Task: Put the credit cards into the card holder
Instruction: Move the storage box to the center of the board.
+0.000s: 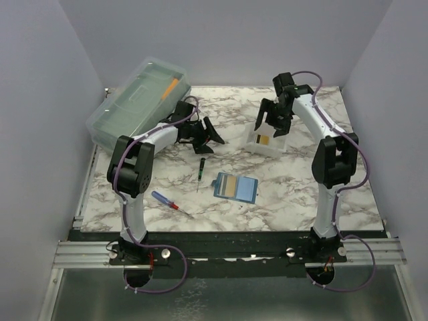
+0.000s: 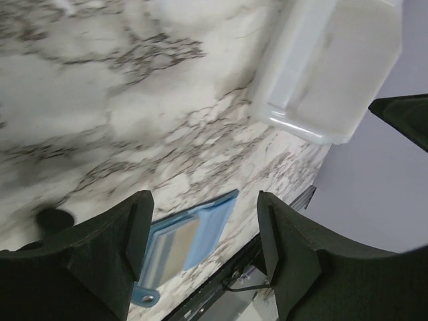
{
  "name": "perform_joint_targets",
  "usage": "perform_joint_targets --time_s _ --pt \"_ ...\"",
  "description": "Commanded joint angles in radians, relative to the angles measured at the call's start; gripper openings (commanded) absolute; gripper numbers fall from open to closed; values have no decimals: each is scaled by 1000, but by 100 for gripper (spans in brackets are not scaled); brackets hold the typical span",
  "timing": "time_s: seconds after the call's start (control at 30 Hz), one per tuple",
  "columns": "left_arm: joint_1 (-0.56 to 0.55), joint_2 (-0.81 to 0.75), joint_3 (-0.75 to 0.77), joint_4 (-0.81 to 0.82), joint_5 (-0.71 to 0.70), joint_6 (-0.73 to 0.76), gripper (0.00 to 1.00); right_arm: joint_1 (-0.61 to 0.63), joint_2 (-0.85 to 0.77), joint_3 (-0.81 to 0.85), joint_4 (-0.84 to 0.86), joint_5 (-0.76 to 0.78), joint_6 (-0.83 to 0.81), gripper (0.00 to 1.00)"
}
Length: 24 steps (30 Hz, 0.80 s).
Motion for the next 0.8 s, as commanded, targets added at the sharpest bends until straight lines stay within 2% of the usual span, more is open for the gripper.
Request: perform_joint_targets --time_s 0.0,0.17,0.23,0.5,0.63,0.77 --pt "36 -90 -73 -16 24 16 69 -6 73 -24 36 82 132 84" --pt "47 -99 -83 -16 32 20 69 -5 92 -65 149 121 115 90" --pt "48 -99 -85 -16 34 20 69 -5 108 -66 167 132 115 99" --pt "51 -83 -72 -16 37 22 69 2 176 -95 224 187 72 100" --pt "58 -74 -65 -16 38 23 69 18 195 -113 246 209 -41 98" --pt "65 -59 -54 -14 41 18 69 17 134 -225 333 117 -209 96"
